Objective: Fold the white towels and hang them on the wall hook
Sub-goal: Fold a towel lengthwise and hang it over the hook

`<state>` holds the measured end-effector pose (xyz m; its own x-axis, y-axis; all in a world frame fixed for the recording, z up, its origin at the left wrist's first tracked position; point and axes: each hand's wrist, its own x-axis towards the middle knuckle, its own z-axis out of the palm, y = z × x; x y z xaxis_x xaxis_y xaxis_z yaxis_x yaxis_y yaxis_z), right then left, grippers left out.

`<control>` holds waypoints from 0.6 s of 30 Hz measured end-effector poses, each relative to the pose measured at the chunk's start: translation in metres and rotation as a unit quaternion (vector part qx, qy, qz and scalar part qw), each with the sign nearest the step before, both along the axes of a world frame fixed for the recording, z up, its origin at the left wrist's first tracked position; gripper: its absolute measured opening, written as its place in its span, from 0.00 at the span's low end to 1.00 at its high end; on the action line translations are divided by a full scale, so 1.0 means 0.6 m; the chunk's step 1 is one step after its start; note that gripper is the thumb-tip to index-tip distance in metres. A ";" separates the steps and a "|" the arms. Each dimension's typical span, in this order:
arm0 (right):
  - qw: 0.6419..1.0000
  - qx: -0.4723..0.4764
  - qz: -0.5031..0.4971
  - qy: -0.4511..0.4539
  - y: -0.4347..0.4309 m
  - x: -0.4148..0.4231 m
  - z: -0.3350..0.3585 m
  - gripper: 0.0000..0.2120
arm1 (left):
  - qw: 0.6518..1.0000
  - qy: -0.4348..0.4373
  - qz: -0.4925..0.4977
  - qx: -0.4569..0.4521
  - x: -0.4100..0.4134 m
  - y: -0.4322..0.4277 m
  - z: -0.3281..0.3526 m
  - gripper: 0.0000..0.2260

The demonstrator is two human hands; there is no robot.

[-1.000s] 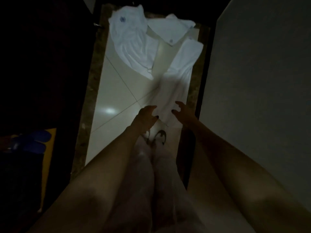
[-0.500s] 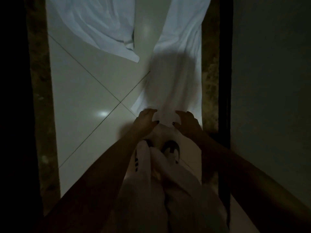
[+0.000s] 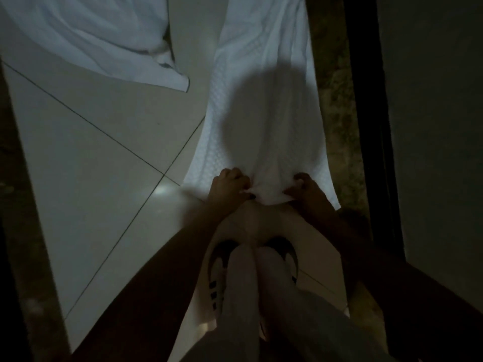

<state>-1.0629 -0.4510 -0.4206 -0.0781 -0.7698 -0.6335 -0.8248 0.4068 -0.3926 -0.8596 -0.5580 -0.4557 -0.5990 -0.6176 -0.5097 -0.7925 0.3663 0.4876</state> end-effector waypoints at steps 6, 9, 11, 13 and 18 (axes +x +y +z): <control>0.994 0.008 -0.063 -0.085 -0.058 0.000 0.197 0.13 | 0.974 0.096 0.139 0.150 0.019 -0.052 0.213 0.11; 0.986 0.028 -0.101 -0.129 -0.094 0.009 0.332 0.11 | 0.971 0.099 0.134 0.173 0.036 -0.094 0.362 0.10; 0.981 0.015 -0.116 -0.156 -0.121 0.020 0.438 0.17 | 0.977 0.099 0.116 0.150 0.046 -0.122 0.462 0.12; 0.975 -0.005 -0.131 -0.178 -0.146 0.031 0.542 0.21 | 0.980 0.098 0.112 0.131 0.055 -0.149 0.560 0.12; 0.970 -0.049 -0.150 -0.184 -0.215 0.061 0.831 0.22 | 0.984 0.069 0.125 0.107 0.079 -0.209 0.849 0.13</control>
<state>-1.0264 -0.5802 0.0778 -0.0904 -0.8052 -0.5861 -0.4725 0.5527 -0.6864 -0.8121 -0.6836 0.0536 -0.5155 -0.6412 -0.5684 -0.7649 0.0454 0.6425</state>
